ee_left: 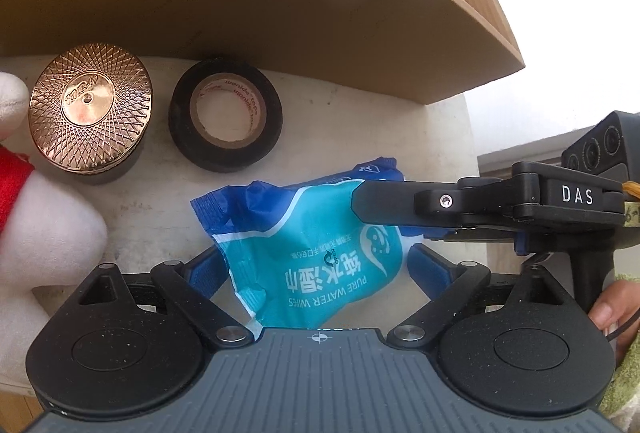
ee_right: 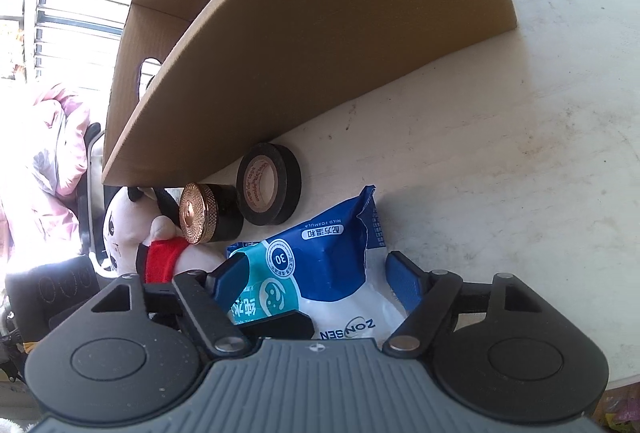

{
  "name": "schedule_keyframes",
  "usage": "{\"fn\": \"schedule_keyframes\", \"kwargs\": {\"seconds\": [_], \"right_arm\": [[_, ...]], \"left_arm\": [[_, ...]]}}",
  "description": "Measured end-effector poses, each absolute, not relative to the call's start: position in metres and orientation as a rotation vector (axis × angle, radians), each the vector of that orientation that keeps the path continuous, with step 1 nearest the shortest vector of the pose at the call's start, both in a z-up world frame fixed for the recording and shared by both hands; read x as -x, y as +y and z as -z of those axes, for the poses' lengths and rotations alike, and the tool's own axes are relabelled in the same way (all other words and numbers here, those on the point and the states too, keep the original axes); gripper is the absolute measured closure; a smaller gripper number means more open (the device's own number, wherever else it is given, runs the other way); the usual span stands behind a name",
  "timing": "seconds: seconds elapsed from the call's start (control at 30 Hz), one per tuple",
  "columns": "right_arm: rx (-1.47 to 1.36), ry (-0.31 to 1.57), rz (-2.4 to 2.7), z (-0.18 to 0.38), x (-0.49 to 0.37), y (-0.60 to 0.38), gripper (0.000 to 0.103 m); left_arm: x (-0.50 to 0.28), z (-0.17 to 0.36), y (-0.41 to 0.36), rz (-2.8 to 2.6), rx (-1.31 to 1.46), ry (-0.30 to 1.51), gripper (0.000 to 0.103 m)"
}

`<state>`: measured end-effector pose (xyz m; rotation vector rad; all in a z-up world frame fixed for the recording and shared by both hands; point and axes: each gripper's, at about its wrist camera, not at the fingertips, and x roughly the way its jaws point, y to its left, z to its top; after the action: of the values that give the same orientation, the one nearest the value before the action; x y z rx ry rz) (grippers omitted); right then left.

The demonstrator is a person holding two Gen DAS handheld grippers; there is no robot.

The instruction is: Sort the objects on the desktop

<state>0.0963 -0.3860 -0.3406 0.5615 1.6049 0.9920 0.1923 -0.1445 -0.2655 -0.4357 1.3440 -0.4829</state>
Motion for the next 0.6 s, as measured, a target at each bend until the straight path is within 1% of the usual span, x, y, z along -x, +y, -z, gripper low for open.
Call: {"fn": "schedule_keyframes", "kwargs": {"seconds": [0.1, 0.27, 0.37, 0.6], "right_arm": [[-0.543, 1.595, -0.994, 0.34, -0.095, -0.386, 0.03], [-0.541, 1.589, -0.99, 0.341, -0.095, -0.384, 0.03], [-0.56, 1.587, -0.985, 0.344, -0.095, -0.384, 0.029], [-0.574, 1.575, -0.97, 0.346, -0.094, -0.382, 0.027]], "left_arm": [[-0.192, 0.264, -0.147, 0.487, 0.441, 1.339, 0.016], [-0.193, 0.266, -0.149, 0.489, 0.439, 1.342, 0.017], [-0.195, 0.268, -0.152, 0.493, 0.44, 1.344, 0.016], [-0.2, 0.275, -0.165, 0.504, 0.435, 1.345, 0.013]]}}
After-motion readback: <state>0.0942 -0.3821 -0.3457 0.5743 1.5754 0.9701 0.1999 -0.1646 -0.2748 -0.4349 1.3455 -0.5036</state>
